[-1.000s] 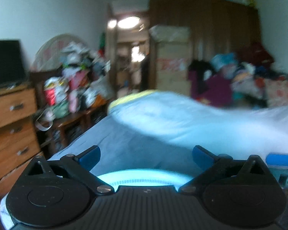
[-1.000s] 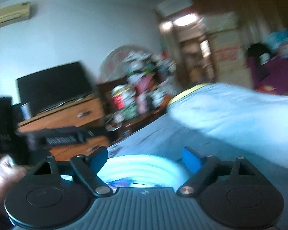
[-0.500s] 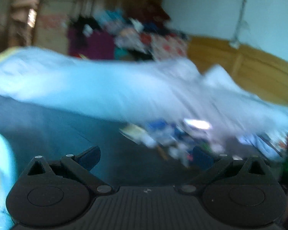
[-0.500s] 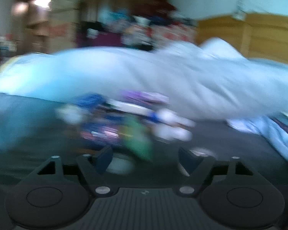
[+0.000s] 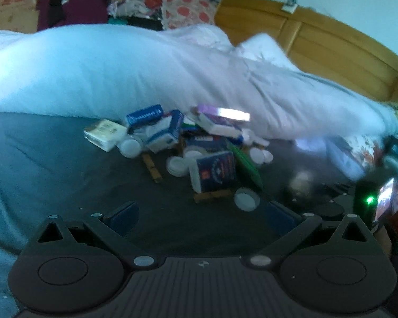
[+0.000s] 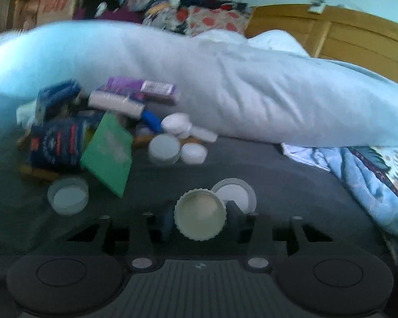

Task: Organize objects
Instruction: 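Grasp a white bottle cap with the right gripper while the left grasps a clear round lid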

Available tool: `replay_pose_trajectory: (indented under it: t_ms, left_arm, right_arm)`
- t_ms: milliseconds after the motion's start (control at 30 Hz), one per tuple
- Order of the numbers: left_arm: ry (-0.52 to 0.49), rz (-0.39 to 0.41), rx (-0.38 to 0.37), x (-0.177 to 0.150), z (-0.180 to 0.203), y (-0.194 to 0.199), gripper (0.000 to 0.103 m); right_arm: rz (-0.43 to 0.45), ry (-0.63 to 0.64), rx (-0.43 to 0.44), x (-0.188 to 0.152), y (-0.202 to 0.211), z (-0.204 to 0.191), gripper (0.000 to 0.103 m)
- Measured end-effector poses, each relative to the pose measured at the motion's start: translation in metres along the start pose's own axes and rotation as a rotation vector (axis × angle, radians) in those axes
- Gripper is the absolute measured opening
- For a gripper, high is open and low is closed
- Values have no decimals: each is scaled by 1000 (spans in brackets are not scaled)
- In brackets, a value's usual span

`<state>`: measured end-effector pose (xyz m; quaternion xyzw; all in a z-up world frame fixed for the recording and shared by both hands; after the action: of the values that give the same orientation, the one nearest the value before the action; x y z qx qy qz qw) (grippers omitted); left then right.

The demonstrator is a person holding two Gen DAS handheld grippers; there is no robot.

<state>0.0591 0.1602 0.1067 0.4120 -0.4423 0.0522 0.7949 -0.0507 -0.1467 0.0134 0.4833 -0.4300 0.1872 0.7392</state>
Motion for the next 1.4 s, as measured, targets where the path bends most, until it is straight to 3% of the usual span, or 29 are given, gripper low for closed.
replay_pose_trajectory:
  t_ms: [133, 233, 333, 467, 733, 800, 867, 933, 1133, 1267, 1400]
  left_arm:
    - [-5, -15, -25, -1, 3, -14, 103]
    - [-42, -28, -81, -4, 10, -35, 103]
    - [-91, -51, -178, -10, 24, -65, 102]
    - [-126, -81, -233, -22, 40, -102, 89]
    - [-181, -66, -230, -21, 62, -138, 87]
    - [-194, -68, -215, -18, 66, -144, 80]
    - [-188, -61, -188, -14, 66, -145, 42]
    - [-151, -60, -174, -12, 62, -143, 40]
    - [-108, 48, -37, 9, 42, -74, 40]
    - [-83, 180, 155, 25, 5, 20, 40]
    - [-32, 309, 369, 30, -39, 123, 40]
  right_arm:
    - [12, -204, 164, 6, 22, 23, 44]
    - [-18, -248, 224, -1, 30, 22, 44]
    - [22, -247, 229, -2, 38, 21, 45]
    - [68, -238, 226, -1, 42, 23, 45]
    - [76, -260, 248, -1, 39, 25, 45]
    - [82, -268, 256, 1, 40, 25, 44]
    - [93, -266, 262, 3, 43, 23, 44]
    - [107, -253, 271, 5, 46, 20, 44]
    - [164, -205, 341, 19, 66, 6, 44]
    - [198, -143, 451, 40, 93, -27, 44]
    - [264, -60, 617, 79, 134, -84, 45]
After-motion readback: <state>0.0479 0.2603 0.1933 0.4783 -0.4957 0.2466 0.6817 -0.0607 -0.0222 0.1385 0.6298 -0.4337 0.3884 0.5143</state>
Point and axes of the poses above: each gripper's, at about its wrist camera, not at the fingertips, and y roughly against the way its jaws point, z to its right, x to its top, the point moved 3 cm from there along -y, roughly the way its jaws point, and after that the axes turned 1 degree about -x, right-handed, at the moved point
